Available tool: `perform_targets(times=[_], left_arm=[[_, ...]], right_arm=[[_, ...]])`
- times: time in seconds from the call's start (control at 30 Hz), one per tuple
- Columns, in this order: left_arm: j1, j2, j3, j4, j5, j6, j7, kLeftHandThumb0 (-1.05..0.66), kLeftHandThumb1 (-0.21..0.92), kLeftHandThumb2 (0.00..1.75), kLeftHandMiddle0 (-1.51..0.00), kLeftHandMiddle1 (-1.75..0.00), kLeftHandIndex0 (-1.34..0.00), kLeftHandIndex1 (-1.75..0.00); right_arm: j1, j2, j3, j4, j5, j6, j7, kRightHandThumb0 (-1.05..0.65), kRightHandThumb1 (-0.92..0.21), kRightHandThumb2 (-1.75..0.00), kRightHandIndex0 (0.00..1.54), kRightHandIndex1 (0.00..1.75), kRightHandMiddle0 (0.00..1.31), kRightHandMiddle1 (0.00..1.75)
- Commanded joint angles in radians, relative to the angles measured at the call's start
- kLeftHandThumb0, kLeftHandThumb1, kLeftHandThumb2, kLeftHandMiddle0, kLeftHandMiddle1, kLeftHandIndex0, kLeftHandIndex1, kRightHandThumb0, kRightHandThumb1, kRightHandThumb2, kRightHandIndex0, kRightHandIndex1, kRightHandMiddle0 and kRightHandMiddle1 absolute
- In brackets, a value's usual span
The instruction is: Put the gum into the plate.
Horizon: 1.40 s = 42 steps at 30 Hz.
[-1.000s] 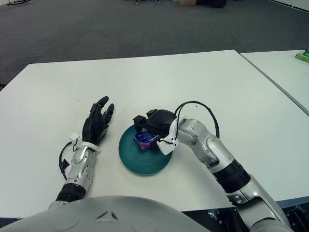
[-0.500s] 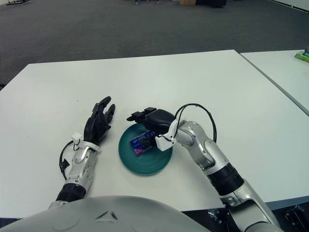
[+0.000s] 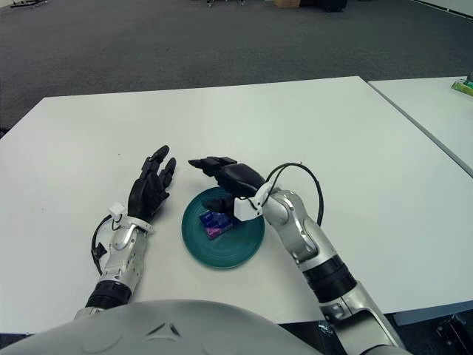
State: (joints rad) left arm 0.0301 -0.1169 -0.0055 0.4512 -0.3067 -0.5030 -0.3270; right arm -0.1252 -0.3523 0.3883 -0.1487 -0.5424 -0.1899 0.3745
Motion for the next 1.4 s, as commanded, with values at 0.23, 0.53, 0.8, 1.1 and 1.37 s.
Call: perform_targets(times=[0.23,0.53,0.8,1.1,1.37], left_arm=[[0.046,-0.03,0.029,0.05,-0.032,0.047,-0.023,-0.96,0.92,0.97,-0.2,-0.01,0.0,-0.54],[0.045,-0.036,0.03,0.031,0.002,0.042,0.02,-0.93,0.92,0.96,-0.22,-0.01,0.0,-0.58],[0.054,-0.025,0.023,0.005,0.044,0.044,0.05,-0.94,0.92,0.97,-0.23,-0.01,0.0,-0.56],[0.057,-0.022,0.027,-0.013,0.023,0.076,0.039,-0.97,0.92,0.97,-0.24,-0.01,0.0,-0.58],[0.074,-0.012,0.031,-0.03,0.02,0.076,0.034,-0.96,0.92,0.97,-0.23,-0.01,0.0,-0.56]], right_arm=[[-0.003,0.038,-0.07,0.043,0.034,0.047,-0.095,-1.05,-0.92,-0.94,0.04,0.0,0.0,0.15],[-0.018,0.158,-0.239,0.224,0.232,0.022,-0.256,-1.01,-0.92,-0.87,0.13,0.02,0.0,0.31],[0.021,0.213,-0.323,0.196,0.36,0.041,-0.305,-0.92,-0.92,-0.88,0.24,0.04,0.0,0.55],[0.011,0.205,-0.419,0.248,0.469,0.021,-0.303,-0.81,-0.92,-0.87,0.29,0.04,0.0,0.64],[0.04,0.188,-0.53,0.321,0.558,0.026,-0.31,-0.77,-0.92,-0.87,0.3,0.03,0.0,0.66]])
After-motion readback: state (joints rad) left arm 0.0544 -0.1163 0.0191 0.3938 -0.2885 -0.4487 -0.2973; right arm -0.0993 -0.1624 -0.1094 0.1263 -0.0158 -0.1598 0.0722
